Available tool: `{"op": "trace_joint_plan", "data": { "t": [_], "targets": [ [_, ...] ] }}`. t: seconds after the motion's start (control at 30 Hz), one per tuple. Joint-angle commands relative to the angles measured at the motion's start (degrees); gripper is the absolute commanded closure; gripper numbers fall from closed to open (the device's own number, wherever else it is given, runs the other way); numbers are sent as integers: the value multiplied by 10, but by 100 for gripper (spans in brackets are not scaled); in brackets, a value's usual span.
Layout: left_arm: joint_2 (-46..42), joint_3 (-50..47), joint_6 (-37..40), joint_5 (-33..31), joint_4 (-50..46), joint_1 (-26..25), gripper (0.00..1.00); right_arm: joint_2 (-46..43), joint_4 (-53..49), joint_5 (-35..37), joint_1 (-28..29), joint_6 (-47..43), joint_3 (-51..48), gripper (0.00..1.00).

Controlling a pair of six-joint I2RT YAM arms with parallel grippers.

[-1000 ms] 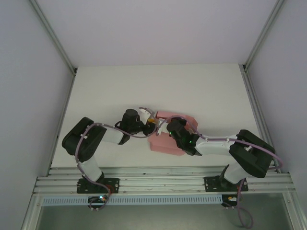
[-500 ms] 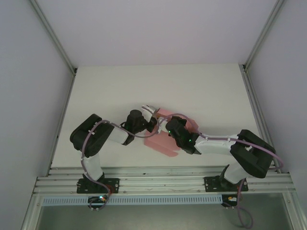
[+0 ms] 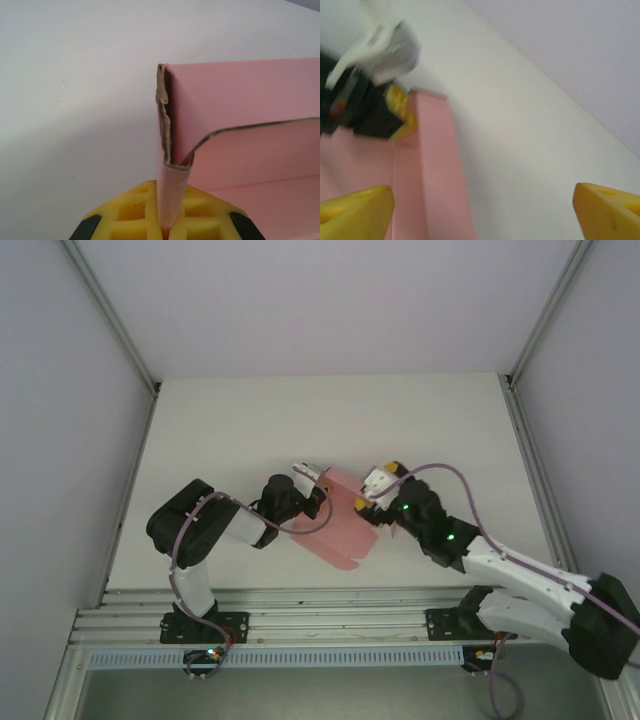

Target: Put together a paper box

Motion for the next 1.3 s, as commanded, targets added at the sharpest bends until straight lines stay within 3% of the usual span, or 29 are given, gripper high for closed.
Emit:
{"op": "trace_joint_plan", "data": {
  "t": [0.0,0.17,0.43,0.57,0.67,0.77,0.8,0.87,1.07,1.13,1.27],
  "targets": [
    [-15,-4,12,31,20,-3,100,-23,-19,-98,-54,150,10,4],
    [-4,-2,14,51,36,-7,100,70,-126,-110,-94,241,119,6],
    [12,6,30,28,28,-16,100,279,-172,-154,-94,221,251,13],
    [21,11,35,26,18,-20,100,340,-184,-184,-94,219,277,19],
    [28,13,39,24,19,-23,100,376,-206,-202,-94,220,298,31],
    [30,15,38,20,18,-23,100,399,-217,-222,-94,225,305,34],
    [30,16,36,18,17,-24,99,405,-218,-226,-94,227,302,35],
    [29,22,33,18,11,-24,83,414,-217,-226,-93,231,296,37],
    [34,58,32,24,-4,-24,74,433,-227,-226,-94,242,289,39],
    [41,71,33,20,-5,-24,77,433,-222,-226,-94,247,286,40],
    [48,85,44,-1,-16,-26,99,430,-223,-216,-98,253,286,40]
  ]
}}
